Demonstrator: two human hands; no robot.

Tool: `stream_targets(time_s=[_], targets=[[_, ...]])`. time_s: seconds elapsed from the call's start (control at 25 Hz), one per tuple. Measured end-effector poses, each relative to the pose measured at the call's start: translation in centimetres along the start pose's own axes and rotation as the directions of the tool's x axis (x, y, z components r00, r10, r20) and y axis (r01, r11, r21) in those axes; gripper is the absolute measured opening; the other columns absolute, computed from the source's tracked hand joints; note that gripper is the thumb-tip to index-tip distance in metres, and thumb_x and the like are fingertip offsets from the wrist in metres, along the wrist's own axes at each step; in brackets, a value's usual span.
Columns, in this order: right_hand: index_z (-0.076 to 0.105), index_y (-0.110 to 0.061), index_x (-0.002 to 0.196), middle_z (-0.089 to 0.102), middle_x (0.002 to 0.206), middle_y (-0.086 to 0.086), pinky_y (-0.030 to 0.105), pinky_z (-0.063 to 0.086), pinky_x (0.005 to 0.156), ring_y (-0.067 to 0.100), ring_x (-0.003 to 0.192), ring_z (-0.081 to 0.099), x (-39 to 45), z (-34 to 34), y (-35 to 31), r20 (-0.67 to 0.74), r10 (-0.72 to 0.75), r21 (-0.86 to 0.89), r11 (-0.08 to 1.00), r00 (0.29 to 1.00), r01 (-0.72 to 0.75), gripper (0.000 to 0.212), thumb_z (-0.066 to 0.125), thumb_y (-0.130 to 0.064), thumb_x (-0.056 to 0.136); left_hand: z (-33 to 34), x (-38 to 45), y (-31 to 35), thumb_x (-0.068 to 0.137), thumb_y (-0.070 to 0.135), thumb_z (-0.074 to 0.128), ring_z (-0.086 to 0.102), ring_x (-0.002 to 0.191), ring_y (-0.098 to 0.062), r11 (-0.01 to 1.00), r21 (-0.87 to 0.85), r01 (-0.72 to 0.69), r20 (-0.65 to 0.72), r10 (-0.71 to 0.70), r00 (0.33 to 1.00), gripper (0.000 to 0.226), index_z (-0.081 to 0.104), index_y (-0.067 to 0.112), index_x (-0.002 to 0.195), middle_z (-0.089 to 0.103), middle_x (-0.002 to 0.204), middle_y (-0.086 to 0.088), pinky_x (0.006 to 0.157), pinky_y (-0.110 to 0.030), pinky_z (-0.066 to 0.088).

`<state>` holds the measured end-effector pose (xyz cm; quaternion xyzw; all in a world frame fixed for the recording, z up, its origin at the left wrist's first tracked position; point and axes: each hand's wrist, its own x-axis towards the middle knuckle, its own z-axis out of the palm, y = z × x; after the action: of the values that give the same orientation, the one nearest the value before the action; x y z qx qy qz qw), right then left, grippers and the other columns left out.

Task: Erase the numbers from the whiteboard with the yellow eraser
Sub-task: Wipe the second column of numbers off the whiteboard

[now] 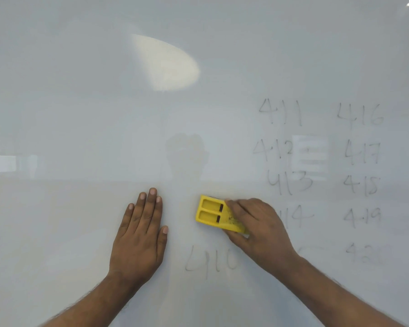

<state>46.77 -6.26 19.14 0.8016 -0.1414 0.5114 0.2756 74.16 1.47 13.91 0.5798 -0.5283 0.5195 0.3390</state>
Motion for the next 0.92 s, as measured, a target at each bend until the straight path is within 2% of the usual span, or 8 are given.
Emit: stream_targets(time_s=[0.08,0.16,0.28,0.44,0.52,0.64,0.76,0.92], targets=[[0.059,-0.007,0.125,0.064,0.103,0.007,0.037,0.047,0.08,0.027,0.09,0.058,0.4,1.0,-1.4,-0.006,-0.018,0.034,0.999,1.0,0.018,0.048,0.07,-0.03,0.085,0.1,-0.5,0.1,0.103,0.031,0.029,0.014,0.156,-0.026,1.0,-0.009,-0.02,-0.001,0.02,1.0,0.063,0.017,0.005,0.159,0.011,0.17,-0.008,0.128,-0.043,0.01],[0.059,-0.007,0.124,0.065,0.104,0.009,0.037,0.048,0.081,0.03,0.089,0.059,-0.7,2.4,-2.9,0.021,-0.119,0.048,0.992,0.993,0.118,0.045,0.069,-0.028,0.086,0.2,-0.9,0.1,0.103,0.03,0.03,0.016,0.156,-0.027,0.999,-0.005,-0.033,-0.004,0.033,0.999,0.063,0.019,0.004,0.158,0.013,0.169,-0.009,0.127,-0.043,0.011],[0.056,-0.011,0.125,0.063,0.107,0.006,0.036,0.048,0.082,0.026,0.091,0.057,-4.0,3.6,-3.8,0.12,-0.279,0.031,0.96,0.953,0.278,0.044,0.066,-0.026,0.085,0.3,-1.3,0.1,0.102,0.03,0.031,0.016,0.156,-0.027,0.999,-0.006,-0.044,-0.008,0.044,0.999,0.063,0.02,0.004,0.158,0.014,0.169,-0.01,0.127,-0.043,0.012],[0.053,-0.014,0.126,0.063,0.109,0.004,0.035,0.049,0.079,0.024,0.091,0.057,-6.7,2.5,-1.8,0.217,-0.389,-0.035,0.914,0.896,0.405,0.044,0.065,-0.025,0.085,0.4,-1.7,0.3,0.102,0.03,0.031,0.014,0.156,-0.026,0.999,-0.001,-0.034,-0.002,0.034,0.999,0.063,0.02,0.004,0.158,0.012,0.17,-0.009,0.128,-0.042,0.01],[0.055,-0.012,0.126,0.063,0.109,0.005,0.036,0.048,0.082,0.026,0.091,0.058,-6.1,1.3,-0.3,0.217,-0.358,-0.053,0.925,0.908,0.377,0.043,0.064,-0.027,0.087,0.3,-1.7,0.4,0.102,0.03,0.03,0.013,0.156,-0.025,1.0,0.0,-0.027,-0.003,0.027,1.0,0.063,0.019,0.004,0.158,0.01,0.17,-0.008,0.128,-0.042,0.009],[0.058,-0.01,0.125,0.064,0.109,0.007,0.038,0.048,0.082,0.028,0.092,0.06,-3.9,-0.2,1.2,0.13,-0.182,-0.073,0.979,0.975,0.193,0.044,0.065,-0.031,0.088,0.3,-1.7,0.5,0.102,0.03,0.03,0.012,0.156,-0.025,1.0,-0.001,-0.022,0.001,0.022,1.0,0.063,0.018,0.005,0.159,0.009,0.17,-0.008,0.128,-0.042,0.008],[0.058,-0.01,0.127,0.064,0.107,0.005,0.036,0.045,0.083,0.027,0.092,0.059,-2.4,-0.1,0.7,0.053,-0.031,-0.03,0.999,0.998,0.033,0.046,0.067,-0.033,0.088,0.3,-1.8,0.7,0.102,0.029,0.031,0.012,0.156,-0.025,1.0,-0.006,-0.017,0.002,0.017,1.0,0.063,0.019,0.004,0.158,0.013,0.169,-0.01,0.128,-0.042,0.009],[0.058,-0.009,0.126,0.064,0.107,0.007,0.038,0.046,0.083,0.028,0.092,0.058,-3.0,1.5,-1.4,0.049,-0.058,0.033,0.998,0.997,0.056,0.044,0.067,-0.029,0.087,0.2,-1.9,0.8,0.102,0.028,0.032,0.011,0.157,-0.025,1.0,-0.009,-0.002,0.015,0.002,1.0,0.063,0.02,0.002,0.157,0.017,0.167,-0.012,0.127,-0.043,0.01]])
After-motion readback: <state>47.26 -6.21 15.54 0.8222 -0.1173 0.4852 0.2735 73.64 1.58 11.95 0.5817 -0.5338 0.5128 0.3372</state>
